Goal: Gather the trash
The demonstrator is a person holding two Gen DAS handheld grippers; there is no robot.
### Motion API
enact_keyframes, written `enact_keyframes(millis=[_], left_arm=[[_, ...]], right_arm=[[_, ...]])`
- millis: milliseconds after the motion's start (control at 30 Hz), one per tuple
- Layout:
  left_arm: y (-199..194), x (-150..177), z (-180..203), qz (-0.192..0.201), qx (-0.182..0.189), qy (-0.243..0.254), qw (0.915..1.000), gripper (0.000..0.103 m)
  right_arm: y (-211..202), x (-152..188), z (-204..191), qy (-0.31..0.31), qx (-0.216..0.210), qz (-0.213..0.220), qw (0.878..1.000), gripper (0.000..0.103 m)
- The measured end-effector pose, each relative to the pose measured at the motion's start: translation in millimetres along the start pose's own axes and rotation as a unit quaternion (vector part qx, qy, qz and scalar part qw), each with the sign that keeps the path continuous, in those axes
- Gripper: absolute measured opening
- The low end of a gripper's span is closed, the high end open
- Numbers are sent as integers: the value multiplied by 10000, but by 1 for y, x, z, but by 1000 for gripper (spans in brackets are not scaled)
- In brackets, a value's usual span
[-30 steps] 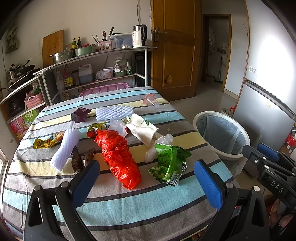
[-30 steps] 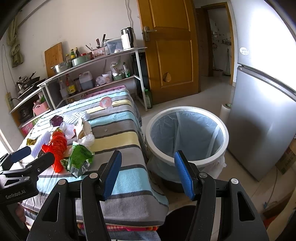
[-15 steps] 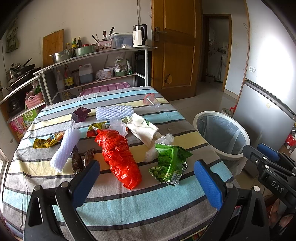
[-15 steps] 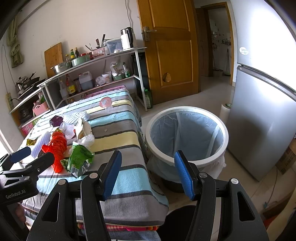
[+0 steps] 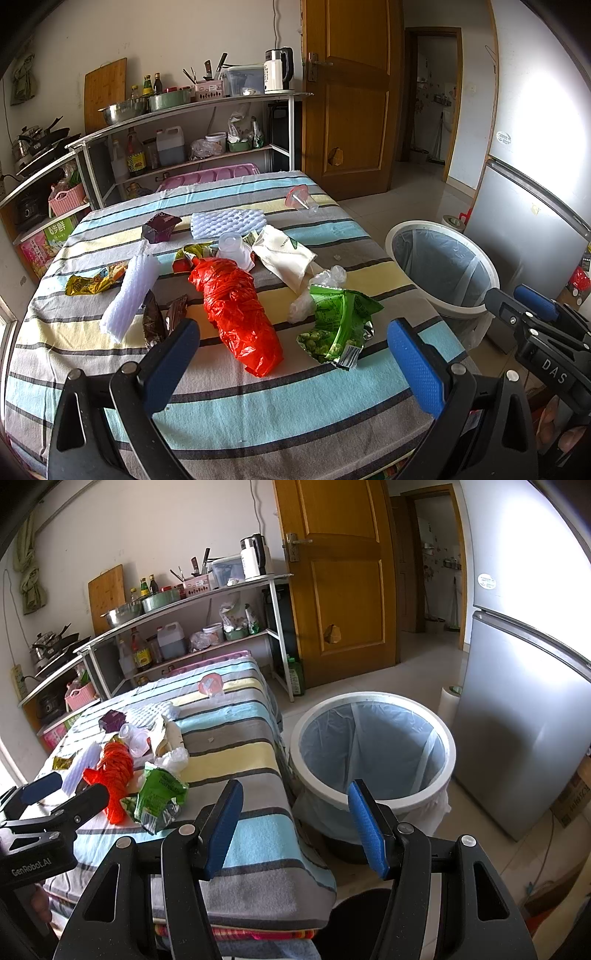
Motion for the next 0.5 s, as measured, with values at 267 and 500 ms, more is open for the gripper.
enact_keyframes(millis=[267, 500], left_arm=[[0, 0, 0, -12, -4, -11, 10000, 103], [1, 1, -3, -68, 24, 0, 10000, 103]], right_arm=[[0, -1, 0, 5, -13, -5, 10000, 60], [3, -2, -3, -13, -102, -27, 9999, 60]])
Point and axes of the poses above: each gripper's, at about its wrist camera, not at the fingertips, and y roughly the way its jaws point, z to its right, x to its underside, the point moved 1 cm from there along y, roughly the way its jaws point, and after that the axes turned 6 degrees about -z, right-handed, at the moved point
